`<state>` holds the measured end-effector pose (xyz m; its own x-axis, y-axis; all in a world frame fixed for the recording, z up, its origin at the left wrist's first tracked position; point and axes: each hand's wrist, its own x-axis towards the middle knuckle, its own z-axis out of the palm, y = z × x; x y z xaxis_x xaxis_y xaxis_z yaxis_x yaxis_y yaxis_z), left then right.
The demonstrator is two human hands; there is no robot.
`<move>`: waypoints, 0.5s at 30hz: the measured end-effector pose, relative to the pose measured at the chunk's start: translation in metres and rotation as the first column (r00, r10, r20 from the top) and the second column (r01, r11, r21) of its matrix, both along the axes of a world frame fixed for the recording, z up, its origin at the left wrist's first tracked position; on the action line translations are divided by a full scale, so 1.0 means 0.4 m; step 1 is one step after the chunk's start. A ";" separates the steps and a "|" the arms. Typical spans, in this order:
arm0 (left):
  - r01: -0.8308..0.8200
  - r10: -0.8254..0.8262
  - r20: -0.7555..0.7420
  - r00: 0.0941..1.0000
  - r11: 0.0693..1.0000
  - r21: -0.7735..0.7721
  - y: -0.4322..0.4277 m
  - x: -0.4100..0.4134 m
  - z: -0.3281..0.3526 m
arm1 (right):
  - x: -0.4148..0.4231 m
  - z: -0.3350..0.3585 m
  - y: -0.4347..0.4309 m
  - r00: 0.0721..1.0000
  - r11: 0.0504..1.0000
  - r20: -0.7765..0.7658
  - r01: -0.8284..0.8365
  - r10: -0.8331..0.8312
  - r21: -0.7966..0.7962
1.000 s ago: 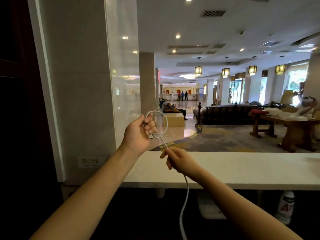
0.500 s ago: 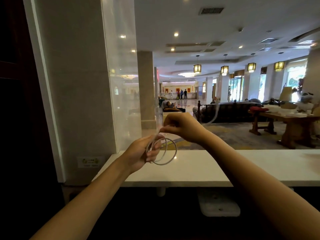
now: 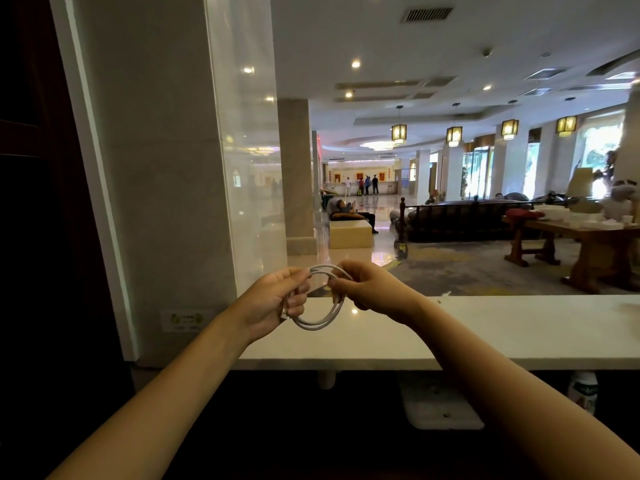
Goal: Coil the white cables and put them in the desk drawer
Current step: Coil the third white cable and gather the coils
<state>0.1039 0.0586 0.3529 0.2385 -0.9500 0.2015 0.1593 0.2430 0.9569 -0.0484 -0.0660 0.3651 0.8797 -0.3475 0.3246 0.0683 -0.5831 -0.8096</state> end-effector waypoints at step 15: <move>0.205 -0.200 -0.099 0.975 0.978 0.045 0.030 -0.002 -0.021 | 0.023 -0.029 -0.009 0.921 0.769 0.096 0.370 -0.378 -0.521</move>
<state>0.1032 0.0708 0.3445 0.0556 -0.9894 0.1343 0.2888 0.1447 0.9464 -0.0391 -0.0696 0.3535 0.7215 -0.4323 0.5409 -0.2519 -0.8915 -0.3765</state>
